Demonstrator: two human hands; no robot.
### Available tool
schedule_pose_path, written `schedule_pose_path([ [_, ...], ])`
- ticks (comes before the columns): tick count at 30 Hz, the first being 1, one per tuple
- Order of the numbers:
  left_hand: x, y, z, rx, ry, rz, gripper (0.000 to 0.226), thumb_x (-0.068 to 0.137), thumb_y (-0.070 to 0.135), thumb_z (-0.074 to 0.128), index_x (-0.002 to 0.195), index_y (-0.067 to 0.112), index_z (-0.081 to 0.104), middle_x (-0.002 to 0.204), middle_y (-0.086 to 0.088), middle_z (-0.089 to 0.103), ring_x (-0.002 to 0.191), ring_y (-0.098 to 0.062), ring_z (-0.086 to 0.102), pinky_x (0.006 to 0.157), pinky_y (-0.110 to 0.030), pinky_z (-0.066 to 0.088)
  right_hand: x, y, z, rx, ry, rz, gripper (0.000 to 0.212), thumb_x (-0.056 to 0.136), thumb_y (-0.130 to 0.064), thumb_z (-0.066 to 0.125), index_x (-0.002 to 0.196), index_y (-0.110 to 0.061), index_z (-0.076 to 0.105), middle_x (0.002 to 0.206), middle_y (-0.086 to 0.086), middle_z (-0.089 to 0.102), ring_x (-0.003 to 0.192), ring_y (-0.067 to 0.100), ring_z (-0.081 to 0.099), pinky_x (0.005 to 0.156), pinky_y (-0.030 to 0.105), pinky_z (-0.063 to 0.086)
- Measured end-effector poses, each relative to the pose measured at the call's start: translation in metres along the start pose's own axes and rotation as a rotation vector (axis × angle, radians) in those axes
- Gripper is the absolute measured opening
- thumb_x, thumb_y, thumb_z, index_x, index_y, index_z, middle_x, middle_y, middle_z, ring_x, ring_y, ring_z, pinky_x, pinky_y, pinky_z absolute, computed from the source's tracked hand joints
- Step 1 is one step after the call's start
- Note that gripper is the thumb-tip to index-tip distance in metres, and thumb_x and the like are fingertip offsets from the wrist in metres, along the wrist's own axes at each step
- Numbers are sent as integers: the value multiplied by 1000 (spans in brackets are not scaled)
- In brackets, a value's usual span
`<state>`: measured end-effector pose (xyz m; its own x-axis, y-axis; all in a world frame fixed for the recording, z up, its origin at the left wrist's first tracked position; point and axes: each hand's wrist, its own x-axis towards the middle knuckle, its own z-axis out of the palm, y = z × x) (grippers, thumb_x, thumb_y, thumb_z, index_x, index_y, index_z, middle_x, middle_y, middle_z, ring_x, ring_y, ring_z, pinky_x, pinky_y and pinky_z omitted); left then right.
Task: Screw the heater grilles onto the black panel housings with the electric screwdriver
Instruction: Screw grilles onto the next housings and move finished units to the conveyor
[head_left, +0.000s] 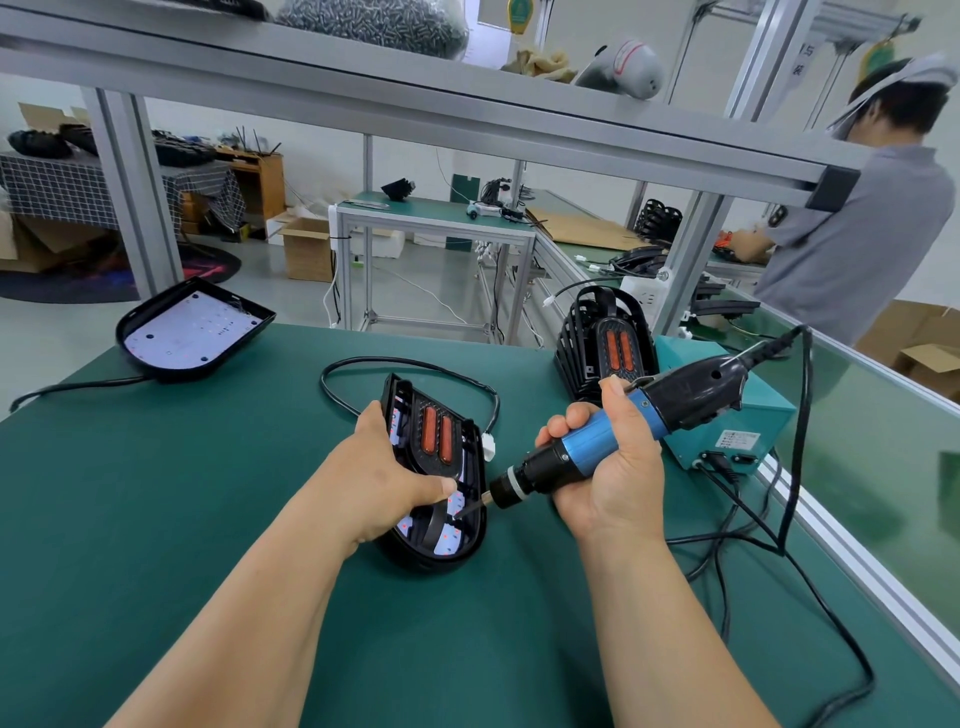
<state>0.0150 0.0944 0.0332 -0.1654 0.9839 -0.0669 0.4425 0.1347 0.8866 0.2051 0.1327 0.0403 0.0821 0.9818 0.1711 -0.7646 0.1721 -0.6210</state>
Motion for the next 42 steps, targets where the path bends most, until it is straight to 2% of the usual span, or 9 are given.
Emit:
schedule_pose_path([
  [19, -1, 1, 0, -16, 1, -13, 60, 69, 21, 87, 116, 25, 51, 104, 8, 68, 99, -18, 66, 97, -43, 50, 2, 1, -2, -9, 10, 0, 27, 76, -27, 72, 86, -19, 48, 58, 3, 50, 50, 18, 50, 55, 29, 49],
  [23, -2, 2, 0, -11, 0, -13, 63, 70, 21, 87, 120, 24, 50, 106, 7, 68, 101, -19, 65, 98, -43, 50, 1, 1, -3, -1, 16, 3, 25, 76, -26, 76, 86, -21, 53, 59, 2, 50, 50, 17, 51, 57, 30, 48],
  [28, -2, 2, 0, -6, 2, -10, 61, 70, 21, 86, 119, 23, 50, 106, 6, 68, 100, -19, 65, 98, -43, 50, 2, 2, -2, 2, 4, -7, 8, 78, -24, 71, 76, -27, 64, 58, 2, 50, 50, 17, 51, 57, 29, 48],
  [33, -2, 2, 1, -13, -2, -18, 62, 71, 21, 87, 120, 23, 49, 106, 6, 69, 100, -20, 66, 97, -42, 51, 1, 1, -2, 1, 11, -7, 10, 77, -25, 70, 80, -25, 60, 58, 2, 50, 50, 17, 50, 56, 28, 48],
  [42, -1, 1, 0, -16, -5, -5, 63, 65, 25, 87, 117, 26, 51, 105, 8, 69, 101, -17, 65, 99, -43, 49, -1, 1, -1, 11, 8, -11, 10, 82, -23, 68, 75, -27, 63, 58, 2, 50, 50, 17, 51, 55, 29, 49],
])
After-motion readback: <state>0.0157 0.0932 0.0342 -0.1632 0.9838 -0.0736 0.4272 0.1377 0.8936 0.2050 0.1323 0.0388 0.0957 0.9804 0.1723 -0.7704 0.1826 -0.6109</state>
